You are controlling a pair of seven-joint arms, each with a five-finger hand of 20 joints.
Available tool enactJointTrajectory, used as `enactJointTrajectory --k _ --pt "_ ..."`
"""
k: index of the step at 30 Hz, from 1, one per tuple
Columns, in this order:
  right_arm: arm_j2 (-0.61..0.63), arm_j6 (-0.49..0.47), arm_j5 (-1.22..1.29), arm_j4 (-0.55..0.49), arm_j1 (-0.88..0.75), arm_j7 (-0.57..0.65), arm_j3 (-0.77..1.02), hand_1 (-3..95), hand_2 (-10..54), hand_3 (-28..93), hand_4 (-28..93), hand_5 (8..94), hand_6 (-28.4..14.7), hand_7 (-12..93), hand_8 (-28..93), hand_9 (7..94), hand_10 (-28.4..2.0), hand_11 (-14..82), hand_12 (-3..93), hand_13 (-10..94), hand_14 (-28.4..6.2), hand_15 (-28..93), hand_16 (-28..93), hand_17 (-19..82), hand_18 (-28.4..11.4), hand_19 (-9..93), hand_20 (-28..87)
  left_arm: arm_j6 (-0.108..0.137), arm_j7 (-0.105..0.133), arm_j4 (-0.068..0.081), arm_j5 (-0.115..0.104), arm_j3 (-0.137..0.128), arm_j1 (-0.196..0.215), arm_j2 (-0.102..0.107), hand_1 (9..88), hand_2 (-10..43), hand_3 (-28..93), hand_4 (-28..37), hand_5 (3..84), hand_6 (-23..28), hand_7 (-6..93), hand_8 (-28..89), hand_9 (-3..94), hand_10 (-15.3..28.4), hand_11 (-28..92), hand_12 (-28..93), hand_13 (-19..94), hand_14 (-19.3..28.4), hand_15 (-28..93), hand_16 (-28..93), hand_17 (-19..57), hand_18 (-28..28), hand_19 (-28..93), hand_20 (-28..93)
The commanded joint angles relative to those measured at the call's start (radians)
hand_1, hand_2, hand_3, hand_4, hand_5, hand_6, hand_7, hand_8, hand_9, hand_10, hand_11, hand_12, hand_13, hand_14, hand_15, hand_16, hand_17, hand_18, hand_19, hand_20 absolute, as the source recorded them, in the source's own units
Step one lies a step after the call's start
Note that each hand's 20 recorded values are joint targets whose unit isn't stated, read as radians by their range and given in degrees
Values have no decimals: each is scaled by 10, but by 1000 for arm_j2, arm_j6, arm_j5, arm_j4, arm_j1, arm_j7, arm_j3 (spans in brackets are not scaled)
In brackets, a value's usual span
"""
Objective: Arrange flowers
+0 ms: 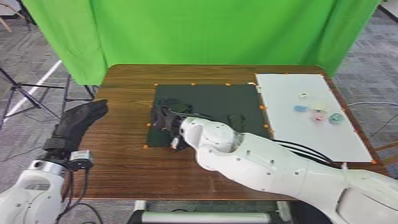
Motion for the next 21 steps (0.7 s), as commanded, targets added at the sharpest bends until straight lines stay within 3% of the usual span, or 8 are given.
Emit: enactJointTrajectory --k 1,8,12,14,21 --pt "9 -53 -9 -9 9 15 17 573 -95 574 -151 670 -3 233 96 706 -130 133 298 690 -110 549 368 329 -212 719 628 -14 -3 1 5 -4 -2 -4 260 -51 605 -211 432 57 142 -60 394 144 158 116 298 162 114 5 23 95 53 120" --pt "12 -112 -6 -20 8 33 30 559 -95 572 -146 657 0 229 91 673 -143 148 232 680 -114 549 364 321 -213 716 627 -14 -3 0 8 -7 -2 -4 265 -58 605 -205 430 57 142 -60 393 143 157 117 298 162 112 5 22 95 52 119" --pt "15 -142 -4 -25 8 32 40 499 -95 640 -158 628 11 194 42 642 -157 119 212 663 -118 542 362 311 -216 707 626 -18 -4 1 11 -7 -4 -4 265 -62 606 -202 429 55 143 -60 393 143 157 117 298 162 113 6 21 95 52 119" --pt "15 -162 6 -29 7 34 48 464 -95 675 -167 607 14 193 -71 627 -159 111 209 656 -120 540 360 306 -219 704 626 -15 -4 -1 11 -7 -2 -4 266 -66 608 -201 429 54 145 -60 392 143 157 118 298 162 113 6 19 97 53 119" --pt "20 -206 14 -49 9 51 63 387 -95 676 -168 528 5 143 -79 565 -181 76 199 632 -134 531 359 286 -230 692 629 -19 -5 -2 13 -9 -1 -3 272 -72 607 -198 428 50 151 -62 392 142 155 118 298 162 112 7 17 98 51 118"
